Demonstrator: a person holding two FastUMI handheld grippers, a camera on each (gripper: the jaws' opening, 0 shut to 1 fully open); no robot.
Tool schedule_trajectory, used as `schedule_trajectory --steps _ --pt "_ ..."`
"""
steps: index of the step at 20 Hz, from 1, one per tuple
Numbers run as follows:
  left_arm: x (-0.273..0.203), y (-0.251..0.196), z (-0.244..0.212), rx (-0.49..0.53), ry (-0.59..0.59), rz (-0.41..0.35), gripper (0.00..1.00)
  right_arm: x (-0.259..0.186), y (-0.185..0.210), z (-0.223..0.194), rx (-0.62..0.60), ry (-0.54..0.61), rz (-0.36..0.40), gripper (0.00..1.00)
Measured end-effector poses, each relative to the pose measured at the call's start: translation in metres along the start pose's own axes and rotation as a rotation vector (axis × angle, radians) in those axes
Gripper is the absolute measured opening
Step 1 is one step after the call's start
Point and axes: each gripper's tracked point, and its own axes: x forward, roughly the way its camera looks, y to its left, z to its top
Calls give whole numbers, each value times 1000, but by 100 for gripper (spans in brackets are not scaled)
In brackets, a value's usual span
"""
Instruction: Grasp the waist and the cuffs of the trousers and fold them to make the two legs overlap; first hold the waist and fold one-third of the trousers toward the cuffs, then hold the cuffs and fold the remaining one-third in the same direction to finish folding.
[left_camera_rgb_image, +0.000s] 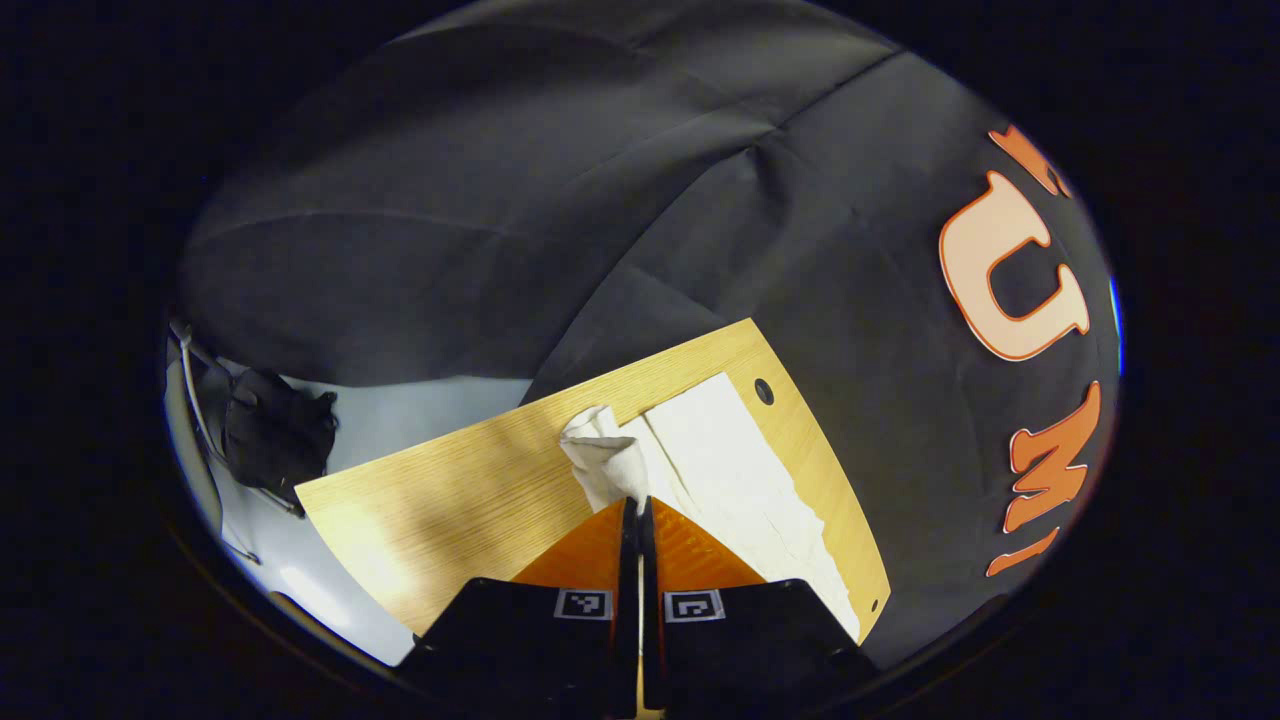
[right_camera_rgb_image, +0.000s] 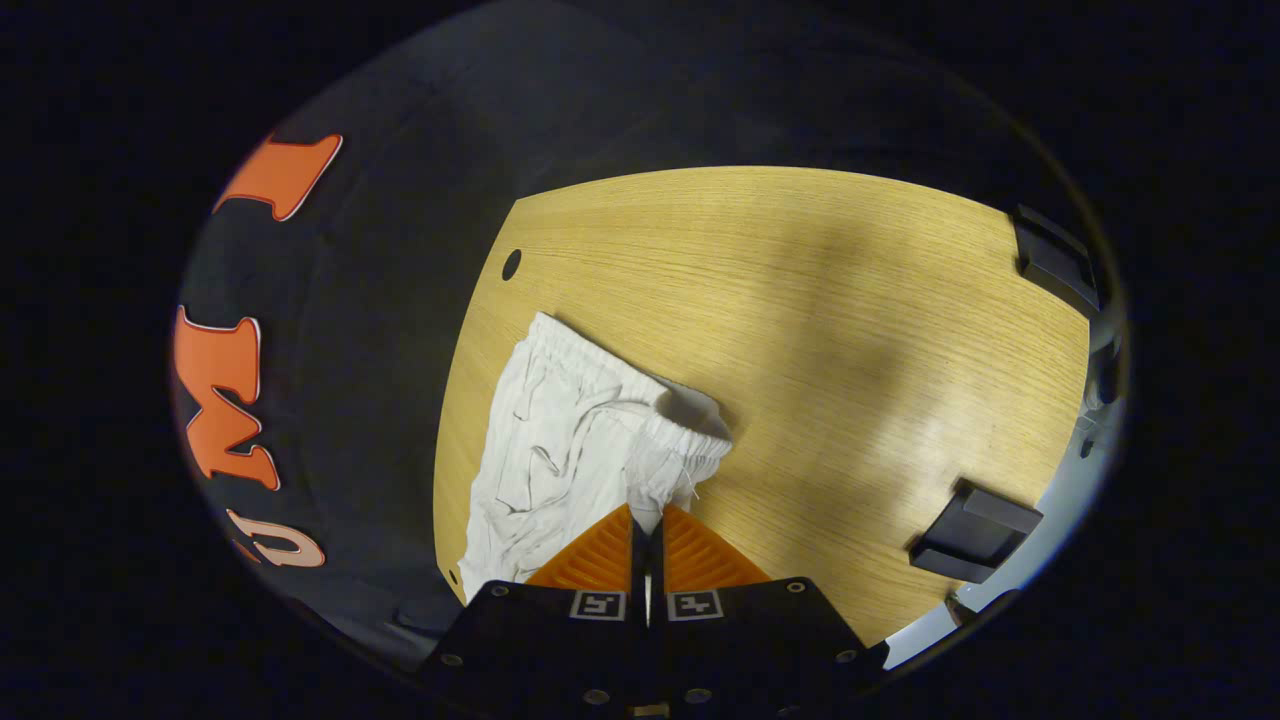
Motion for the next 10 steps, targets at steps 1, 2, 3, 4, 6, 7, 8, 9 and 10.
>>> schedule_trajectory --steps 1,2,3,4,6,7,8,9,10 --pt "1 -7 3 12 -3 -1 7 0 8 2 -1 2 19 1" --pt "1 -13 7 22 -9 -4 6 -1 16 4 -2 3 38 1" --pt "3 -20 11 26 -19 -7 6 -1 23 7 0 3 53 1" --pt "5 -27 15 23 -27 -12 5 0 29 10 5 1 64 1" --pt "16 -39 20 25 -19 -21 5 -1 37 14 20 -1 73 1" --pt "21 -46 23 33 -15 -25 5 -3 41 15 23 -4 71 1" --pt "27 -52 28 43 -10 -36 5 -3 41 16 28 -11 63 1" --pt "32 -59 33 51 -6 -49 5 -2 43 17 37 -14 51 1" --pt "40 -66 38 57 2 -63 5 -1 45 18 50 -18 39 1"
